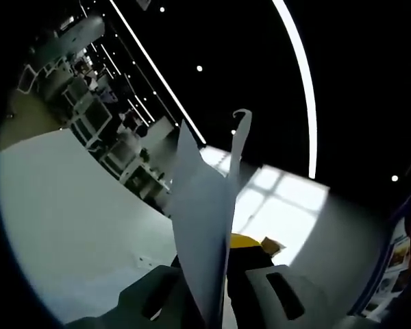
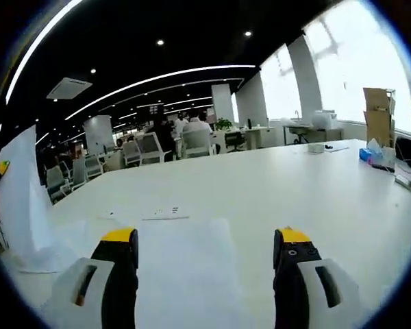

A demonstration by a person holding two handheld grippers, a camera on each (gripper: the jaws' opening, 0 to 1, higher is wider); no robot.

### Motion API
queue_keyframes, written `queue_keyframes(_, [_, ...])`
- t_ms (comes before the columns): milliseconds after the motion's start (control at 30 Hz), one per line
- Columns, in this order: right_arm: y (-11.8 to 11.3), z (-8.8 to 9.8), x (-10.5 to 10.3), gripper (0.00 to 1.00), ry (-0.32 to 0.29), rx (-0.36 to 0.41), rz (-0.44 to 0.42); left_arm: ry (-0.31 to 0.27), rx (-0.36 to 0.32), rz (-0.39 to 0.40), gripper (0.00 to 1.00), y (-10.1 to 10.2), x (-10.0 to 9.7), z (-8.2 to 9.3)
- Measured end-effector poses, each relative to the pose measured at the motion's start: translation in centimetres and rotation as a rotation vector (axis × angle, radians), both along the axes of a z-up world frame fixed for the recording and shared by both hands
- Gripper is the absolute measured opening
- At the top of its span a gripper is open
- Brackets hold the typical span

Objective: Organize the stack of printing papers by aligning and flattening the scattered papers on the table

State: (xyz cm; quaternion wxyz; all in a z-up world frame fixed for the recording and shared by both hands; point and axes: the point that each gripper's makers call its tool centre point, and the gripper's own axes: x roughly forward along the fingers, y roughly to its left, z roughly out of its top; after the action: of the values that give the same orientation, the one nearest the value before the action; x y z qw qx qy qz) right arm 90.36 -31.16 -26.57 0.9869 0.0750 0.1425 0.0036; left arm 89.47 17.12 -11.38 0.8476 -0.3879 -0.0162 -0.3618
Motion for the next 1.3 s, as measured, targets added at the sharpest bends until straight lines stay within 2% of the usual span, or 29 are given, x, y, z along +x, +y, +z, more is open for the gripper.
queue_keyframes(133, [-0.2,0.0,0.1,0.78,-0.011,0.021,-0.006,-0.001,0.0,-0.002,0.06,0.0,0.0,0.0])
queue_keyframes(300, [-0.4,-0.7,0.1,0.79,0.007,0.016,-0.01,-0.001,-0.002,-0.001,0.06,-0.1,-0.1,0.1])
queue_keyframes(400, [-0.4,-1.0,0.2,0.85,0.015,0.024,-0.014,-0.001,-0.001,-0.002,0.06,-0.1,-0.2,0.1])
queue_keyframes(667, [-0.6,-1.6,0.4,0.9,0.03,0.026,-0.025,-0.002,-0.001,-0.002,0.06,0.0,0.0,0.1])
queue_keyframes(1067, [-0.6,-2.5,0.4,0.9,0.053,0.031,-0.026,0.0,-0.002,-0.001,0.06,0.2,0.1,0.1])
queue_keyframes(1300, [-0.7,-4.0,0.8,0.9,0.083,0.038,-0.029,0.001,-0.002,-0.001,0.06,0.5,0.5,0.2])
